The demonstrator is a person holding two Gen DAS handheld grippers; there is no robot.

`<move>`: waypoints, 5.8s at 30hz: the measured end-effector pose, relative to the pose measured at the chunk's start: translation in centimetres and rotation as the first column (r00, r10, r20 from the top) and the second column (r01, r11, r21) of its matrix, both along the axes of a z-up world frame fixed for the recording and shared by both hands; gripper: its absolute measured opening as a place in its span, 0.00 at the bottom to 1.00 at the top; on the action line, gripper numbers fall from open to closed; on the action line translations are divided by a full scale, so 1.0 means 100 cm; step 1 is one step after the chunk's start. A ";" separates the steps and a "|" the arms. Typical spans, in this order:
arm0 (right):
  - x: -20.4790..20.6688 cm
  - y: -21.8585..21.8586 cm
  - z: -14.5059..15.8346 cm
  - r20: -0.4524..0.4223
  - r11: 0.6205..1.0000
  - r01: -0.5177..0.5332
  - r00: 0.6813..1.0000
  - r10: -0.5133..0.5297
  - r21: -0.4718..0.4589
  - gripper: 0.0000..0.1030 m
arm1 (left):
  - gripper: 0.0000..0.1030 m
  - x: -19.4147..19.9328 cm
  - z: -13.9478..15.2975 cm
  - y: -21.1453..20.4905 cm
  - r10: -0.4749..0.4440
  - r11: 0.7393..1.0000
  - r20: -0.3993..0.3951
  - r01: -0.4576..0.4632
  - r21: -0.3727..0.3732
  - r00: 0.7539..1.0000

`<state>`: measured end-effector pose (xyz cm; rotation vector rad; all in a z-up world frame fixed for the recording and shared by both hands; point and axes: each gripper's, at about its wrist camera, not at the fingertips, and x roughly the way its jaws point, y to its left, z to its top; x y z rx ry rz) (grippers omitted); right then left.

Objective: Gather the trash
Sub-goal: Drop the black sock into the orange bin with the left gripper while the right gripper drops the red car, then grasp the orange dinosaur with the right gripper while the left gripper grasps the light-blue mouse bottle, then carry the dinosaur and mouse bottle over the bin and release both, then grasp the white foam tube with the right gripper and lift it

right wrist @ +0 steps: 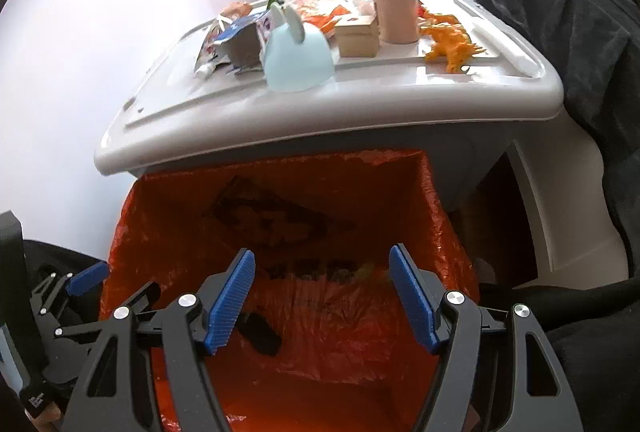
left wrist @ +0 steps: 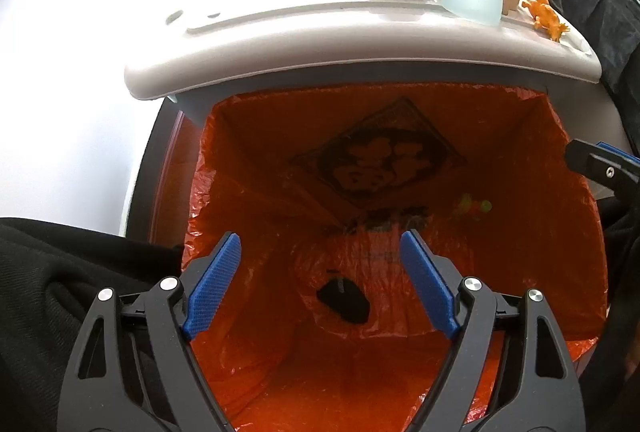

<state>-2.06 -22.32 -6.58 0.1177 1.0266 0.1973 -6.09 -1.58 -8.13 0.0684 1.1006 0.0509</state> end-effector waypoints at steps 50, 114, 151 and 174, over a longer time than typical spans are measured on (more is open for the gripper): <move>0.160 -0.116 0.069 0.280 0.954 0.299 0.916 -0.288 0.005 0.48 | 0.78 0.029 0.051 -0.058 -0.151 0.988 0.242 0.154 0.009 0.958; -0.012 -0.011 0.037 0.142 0.989 -0.030 0.990 0.009 0.147 0.48 | 0.57 -0.019 0.040 -0.014 -0.097 0.992 0.202 0.110 -0.054 0.974; 0.166 -0.128 0.068 0.130 0.985 0.126 0.985 -0.110 -0.116 0.56 | 0.81 -0.004 0.035 -0.028 -0.122 0.988 0.165 0.135 -0.070 0.979; 0.195 -0.138 0.055 0.110 0.995 0.103 0.989 -0.101 -0.014 0.14 | 0.81 -0.014 0.030 -0.040 -0.174 0.984 0.199 0.178 -0.005 0.964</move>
